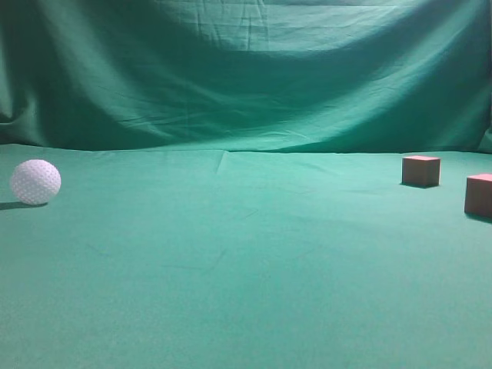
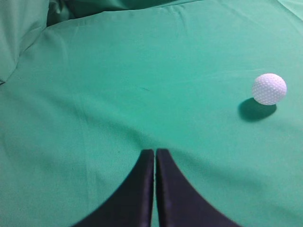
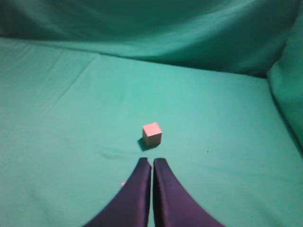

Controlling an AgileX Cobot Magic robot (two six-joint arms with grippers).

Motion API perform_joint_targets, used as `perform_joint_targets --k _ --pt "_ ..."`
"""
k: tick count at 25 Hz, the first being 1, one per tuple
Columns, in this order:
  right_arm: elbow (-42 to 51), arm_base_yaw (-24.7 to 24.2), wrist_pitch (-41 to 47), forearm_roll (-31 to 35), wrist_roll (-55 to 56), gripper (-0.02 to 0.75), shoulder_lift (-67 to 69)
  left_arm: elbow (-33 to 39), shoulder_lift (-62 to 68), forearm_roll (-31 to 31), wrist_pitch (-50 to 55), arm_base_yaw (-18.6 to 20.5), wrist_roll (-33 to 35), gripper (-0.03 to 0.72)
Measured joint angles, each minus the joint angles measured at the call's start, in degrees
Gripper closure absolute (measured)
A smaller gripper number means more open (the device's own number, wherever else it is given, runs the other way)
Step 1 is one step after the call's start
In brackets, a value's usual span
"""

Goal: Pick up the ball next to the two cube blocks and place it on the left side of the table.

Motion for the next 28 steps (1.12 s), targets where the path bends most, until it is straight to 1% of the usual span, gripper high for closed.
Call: perform_joint_targets --k 4,7,10,13,15,20,28 --pt "11.45 -6.72 -9.49 0.0 0.36 0.738 -7.37 0.0 0.0 0.0 0.0 0.0 0.0 0.688" --pt "17.55 -10.14 -11.96 0.0 1.24 0.738 -11.33 0.0 0.0 0.0 0.0 0.0 0.0 0.688" --pt "22.0 -12.31 -12.51 1.34 1.33 0.738 -13.49 0.0 0.0 0.0 0.0 0.0 0.0 0.688" --pt "25.09 -13.16 -12.56 2.3 1.36 0.738 -15.19 0.0 0.0 0.0 0.0 0.0 0.0 0.688" --pt "25.26 -13.18 -12.46 2.53 1.47 0.738 -16.71 0.0 0.0 0.0 0.0 0.0 0.0 0.688" --pt "25.39 -13.39 -8.36 2.72 1.55 0.738 -17.19 0.0 0.0 0.0 0.0 0.0 0.0 0.688" --pt "25.39 -13.39 -7.29 2.72 -0.39 0.738 -17.19 0.0 0.0 0.0 0.0 0.0 0.0 0.688"
